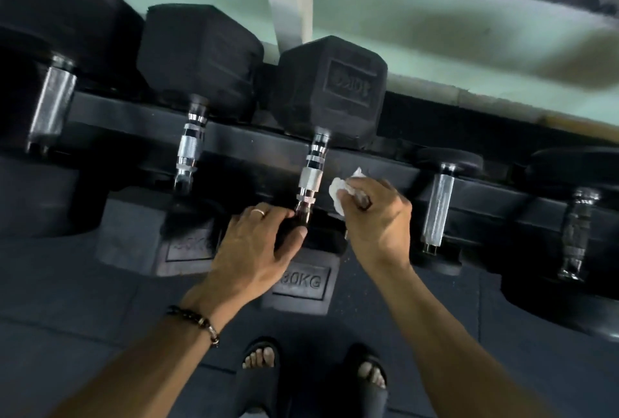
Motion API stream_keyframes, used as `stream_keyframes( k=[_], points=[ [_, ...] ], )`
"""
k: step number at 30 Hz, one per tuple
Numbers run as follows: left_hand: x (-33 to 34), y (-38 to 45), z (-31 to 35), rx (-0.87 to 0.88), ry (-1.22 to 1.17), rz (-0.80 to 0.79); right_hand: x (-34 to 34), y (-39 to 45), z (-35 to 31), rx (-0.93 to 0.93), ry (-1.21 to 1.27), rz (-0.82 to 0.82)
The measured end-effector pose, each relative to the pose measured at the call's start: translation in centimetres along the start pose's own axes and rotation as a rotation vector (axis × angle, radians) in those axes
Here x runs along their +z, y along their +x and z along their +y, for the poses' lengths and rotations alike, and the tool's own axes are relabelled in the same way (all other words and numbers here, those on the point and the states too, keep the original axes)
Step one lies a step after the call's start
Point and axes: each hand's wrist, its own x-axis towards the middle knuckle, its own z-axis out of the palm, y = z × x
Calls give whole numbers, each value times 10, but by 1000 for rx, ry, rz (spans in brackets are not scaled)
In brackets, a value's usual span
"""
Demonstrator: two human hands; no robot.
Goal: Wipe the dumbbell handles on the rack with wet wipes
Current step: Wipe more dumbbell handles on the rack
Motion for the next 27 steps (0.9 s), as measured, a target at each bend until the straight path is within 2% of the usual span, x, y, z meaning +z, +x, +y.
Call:
stream_keyframes(
  k=[5,9,13,15,16,19,20,22,25,27],
  points=[
    [25,-3,-2,-17,27,195,35,44,3,-250,-73,-8],
    [31,-2,0,-47,33,272,53,45,11,-253,-27,-58],
    [34,-3,0,-57,18,284,30,19,29,-362,36,-503],
    [34,-3,0,-69,18,293,26,29,31,-443,-64,-621],
    [34,-3,-1,-74,21,301,28,37,29,-489,-124,-597],
    [33,-7,-1,-99,-5,348,38,66,22,-527,-163,-297],
    [32,-8,-2,-111,-28,367,40,69,20,-536,-172,-245],
    [34,-14,-4,-124,-86,393,39,59,19,-654,-221,-392],
    [38,-26,-9,-110,-149,418,29,46,18,-1022,-401,-710],
    [40,-31,-12,-96,-151,414,27,65,14,-1129,-511,-721]
  ],
)
